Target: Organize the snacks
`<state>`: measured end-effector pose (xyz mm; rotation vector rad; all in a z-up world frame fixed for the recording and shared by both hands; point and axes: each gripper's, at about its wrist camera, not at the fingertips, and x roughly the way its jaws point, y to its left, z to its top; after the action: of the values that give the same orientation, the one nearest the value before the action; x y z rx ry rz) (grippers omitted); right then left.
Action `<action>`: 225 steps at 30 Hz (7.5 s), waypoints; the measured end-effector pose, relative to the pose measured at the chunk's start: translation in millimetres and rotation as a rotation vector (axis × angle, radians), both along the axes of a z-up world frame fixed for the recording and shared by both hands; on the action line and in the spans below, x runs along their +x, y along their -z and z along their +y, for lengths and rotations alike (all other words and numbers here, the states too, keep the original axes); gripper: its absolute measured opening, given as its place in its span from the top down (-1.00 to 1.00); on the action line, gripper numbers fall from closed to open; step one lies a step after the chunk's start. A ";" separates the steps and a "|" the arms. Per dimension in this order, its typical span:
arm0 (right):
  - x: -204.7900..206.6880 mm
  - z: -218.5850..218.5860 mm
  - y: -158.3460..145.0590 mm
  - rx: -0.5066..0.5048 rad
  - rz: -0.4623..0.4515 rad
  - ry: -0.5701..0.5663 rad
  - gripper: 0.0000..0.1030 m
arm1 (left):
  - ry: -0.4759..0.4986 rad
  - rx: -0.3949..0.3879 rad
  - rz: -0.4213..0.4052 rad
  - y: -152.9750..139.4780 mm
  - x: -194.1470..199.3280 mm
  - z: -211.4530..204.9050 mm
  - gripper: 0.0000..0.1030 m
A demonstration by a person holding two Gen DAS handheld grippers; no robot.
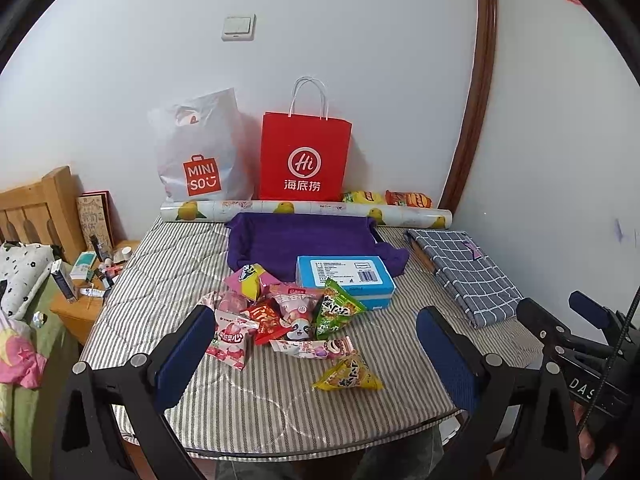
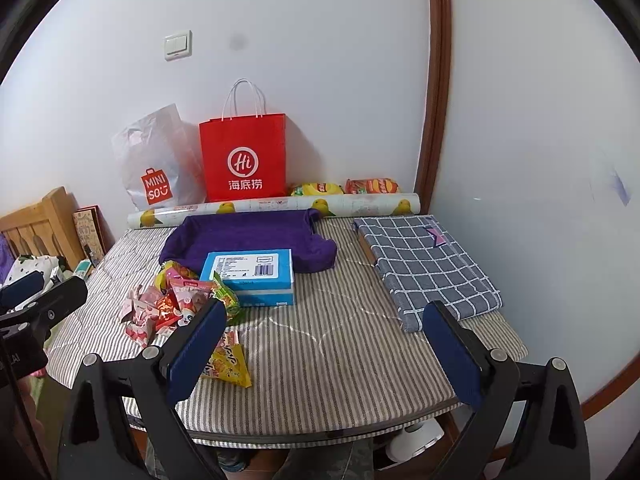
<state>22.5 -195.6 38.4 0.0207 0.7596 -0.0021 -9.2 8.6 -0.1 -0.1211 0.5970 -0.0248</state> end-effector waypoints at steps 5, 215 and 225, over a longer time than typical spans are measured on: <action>-2.7 -1.2 0.9 0.006 -0.003 0.001 -0.90 | -0.007 -0.011 -0.010 -0.3 -2.1 1.6 -0.97; 213.0 18.6 82.8 0.221 0.068 -0.151 -0.26 | 0.154 -0.002 0.201 65.7 228.5 43.8 -0.05; 271.2 17.6 88.0 0.230 0.055 -0.142 -0.26 | 0.119 -0.019 0.206 67.7 271.0 54.7 -0.05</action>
<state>293.8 -178.0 -49.6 0.1865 0.8123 0.2208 261.8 63.3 -67.8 -0.1070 0.8090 -0.1343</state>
